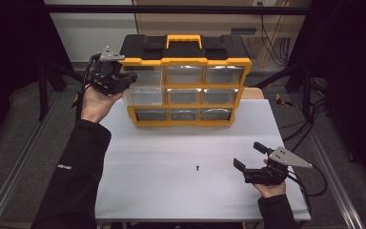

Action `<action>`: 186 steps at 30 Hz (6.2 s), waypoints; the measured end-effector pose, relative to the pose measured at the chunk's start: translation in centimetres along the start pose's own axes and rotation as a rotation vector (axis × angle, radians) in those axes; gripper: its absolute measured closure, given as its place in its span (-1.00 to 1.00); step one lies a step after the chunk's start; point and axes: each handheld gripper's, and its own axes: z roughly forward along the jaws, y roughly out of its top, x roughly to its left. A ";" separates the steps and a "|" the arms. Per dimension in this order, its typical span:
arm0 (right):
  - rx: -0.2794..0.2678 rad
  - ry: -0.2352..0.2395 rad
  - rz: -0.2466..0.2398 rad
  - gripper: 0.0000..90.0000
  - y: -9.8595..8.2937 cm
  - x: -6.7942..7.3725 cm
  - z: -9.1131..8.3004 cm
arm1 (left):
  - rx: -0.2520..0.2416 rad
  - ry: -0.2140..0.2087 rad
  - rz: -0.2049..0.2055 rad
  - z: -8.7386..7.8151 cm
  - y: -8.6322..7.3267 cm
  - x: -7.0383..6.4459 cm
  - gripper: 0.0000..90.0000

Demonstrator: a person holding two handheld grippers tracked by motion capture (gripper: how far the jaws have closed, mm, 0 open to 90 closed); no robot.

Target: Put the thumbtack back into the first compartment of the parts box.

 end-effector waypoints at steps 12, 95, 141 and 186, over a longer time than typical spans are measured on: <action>-0.004 0.001 0.002 -0.99 0.0 0.0 0.0 | 0.050 0.022 0.001 0.7 -0.2 0.1 0.88; -0.015 0.000 -0.005 -0.99 0.1 0.0 -0.2 | -0.316 -0.064 -0.036 -5.8 -9.8 -4.5 -0.91; -0.013 0.004 -0.007 -0.99 0.0 0.1 -0.1 | -0.215 -0.170 -0.049 0.7 -16.9 -11.4 -0.91; -0.012 0.006 -0.004 -0.99 0.0 0.1 -0.2 | -0.082 -0.263 0.006 7.6 -17.1 -18.0 -0.94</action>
